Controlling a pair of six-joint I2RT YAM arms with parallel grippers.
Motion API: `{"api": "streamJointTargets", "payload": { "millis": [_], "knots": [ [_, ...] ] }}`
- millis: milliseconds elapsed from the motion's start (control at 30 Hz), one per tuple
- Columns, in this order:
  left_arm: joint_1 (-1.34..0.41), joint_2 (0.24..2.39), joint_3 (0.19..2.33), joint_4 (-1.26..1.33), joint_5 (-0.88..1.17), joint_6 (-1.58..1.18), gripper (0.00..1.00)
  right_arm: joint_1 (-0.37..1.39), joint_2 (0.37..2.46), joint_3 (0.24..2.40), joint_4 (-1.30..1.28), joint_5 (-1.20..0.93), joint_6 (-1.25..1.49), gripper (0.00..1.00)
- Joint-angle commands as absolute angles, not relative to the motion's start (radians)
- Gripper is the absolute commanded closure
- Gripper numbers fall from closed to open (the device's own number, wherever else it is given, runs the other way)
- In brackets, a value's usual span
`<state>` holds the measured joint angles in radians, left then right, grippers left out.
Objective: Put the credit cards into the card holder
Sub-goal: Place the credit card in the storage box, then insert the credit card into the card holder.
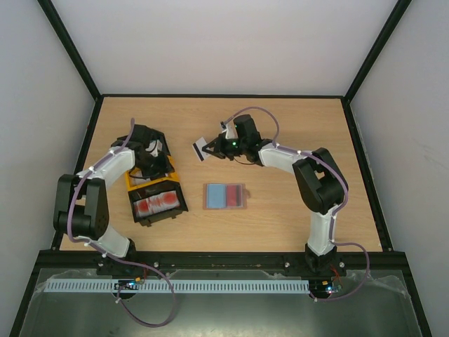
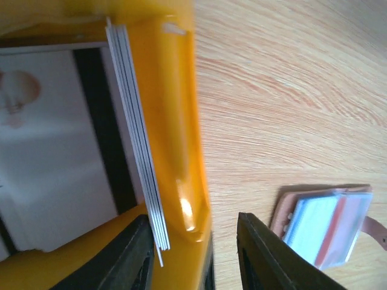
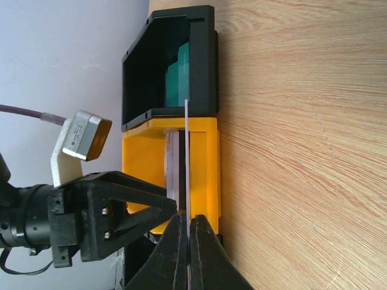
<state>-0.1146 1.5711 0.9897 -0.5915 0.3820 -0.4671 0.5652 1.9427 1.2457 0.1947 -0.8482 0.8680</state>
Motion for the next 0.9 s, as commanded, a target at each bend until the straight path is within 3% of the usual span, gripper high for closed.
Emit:
{"api": "streamJointTargets", "payload": {
  "millis": [0, 267, 500, 700, 867],
  "knots": [
    [-0.132, 1.573, 1.027, -0.563, 0.439, -0.472, 0.57, 0.571, 1.891, 1.224, 0.208, -0.837, 0.865, 0.98],
    [-0.188, 1.516, 1.047, -0.590, 0.329, -0.484, 0.44, 0.568, 1.806, 1.171, 0.094, -0.680, 0.768, 0.98],
    [-0.366, 1.462, 1.038, -0.494, 0.271, -0.554, 0.34, 0.566, 1.630, 0.958, 0.019, -0.422, 0.680, 0.98],
    [-0.561, 1.535, 1.016, -0.406, 0.210, -0.582, 0.32, 0.566, 1.456, 0.705, 0.130, -0.359, 0.746, 0.98],
    [-0.686, 1.577, 0.977, -0.365, 0.137, -0.570, 0.37, 0.568, 1.382, 0.515, 0.348, -0.464, 0.849, 0.98]
  ]
}}
